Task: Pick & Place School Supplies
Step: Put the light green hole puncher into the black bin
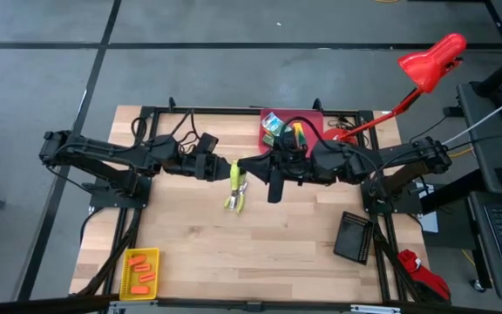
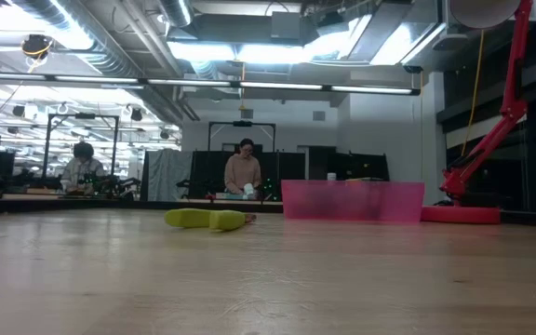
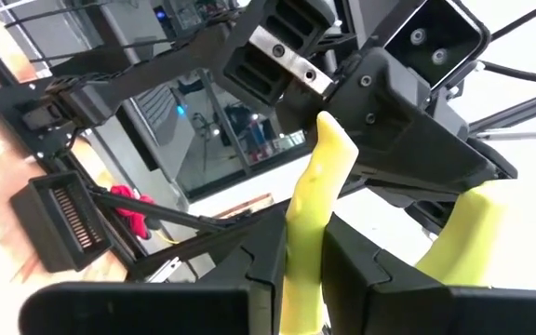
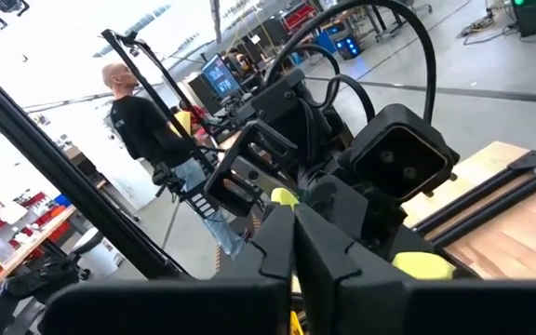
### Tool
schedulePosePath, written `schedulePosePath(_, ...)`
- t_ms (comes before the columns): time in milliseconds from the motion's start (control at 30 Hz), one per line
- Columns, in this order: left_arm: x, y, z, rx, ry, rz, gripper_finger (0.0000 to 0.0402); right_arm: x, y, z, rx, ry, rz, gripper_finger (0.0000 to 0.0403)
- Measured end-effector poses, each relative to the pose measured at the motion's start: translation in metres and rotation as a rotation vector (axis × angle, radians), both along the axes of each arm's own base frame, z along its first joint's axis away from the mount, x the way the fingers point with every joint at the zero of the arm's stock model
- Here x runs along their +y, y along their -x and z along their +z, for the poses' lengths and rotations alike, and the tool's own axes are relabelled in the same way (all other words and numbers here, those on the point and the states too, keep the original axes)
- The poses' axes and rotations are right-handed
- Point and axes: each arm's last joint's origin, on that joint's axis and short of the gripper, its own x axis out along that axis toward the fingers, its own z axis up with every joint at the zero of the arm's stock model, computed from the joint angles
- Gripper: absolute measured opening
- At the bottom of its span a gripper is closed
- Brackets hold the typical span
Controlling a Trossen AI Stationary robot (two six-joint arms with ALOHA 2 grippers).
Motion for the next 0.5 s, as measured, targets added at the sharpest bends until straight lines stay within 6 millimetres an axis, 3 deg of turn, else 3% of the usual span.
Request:
schedulePosePath(300,0.0005,-0.0005,0.0006,-0.014,-0.008,0.018,0.004,0.0014,0.0004,0.0013,-0.016,-0.049,0.005,0.0122)
schedulePosePath(500,0.0008,-0.0006,0.0004,-0.013,-0.007,0.026,0.004,0.0017,-0.0011,0.0,-0.012,-0.054,0.001,0.0147)
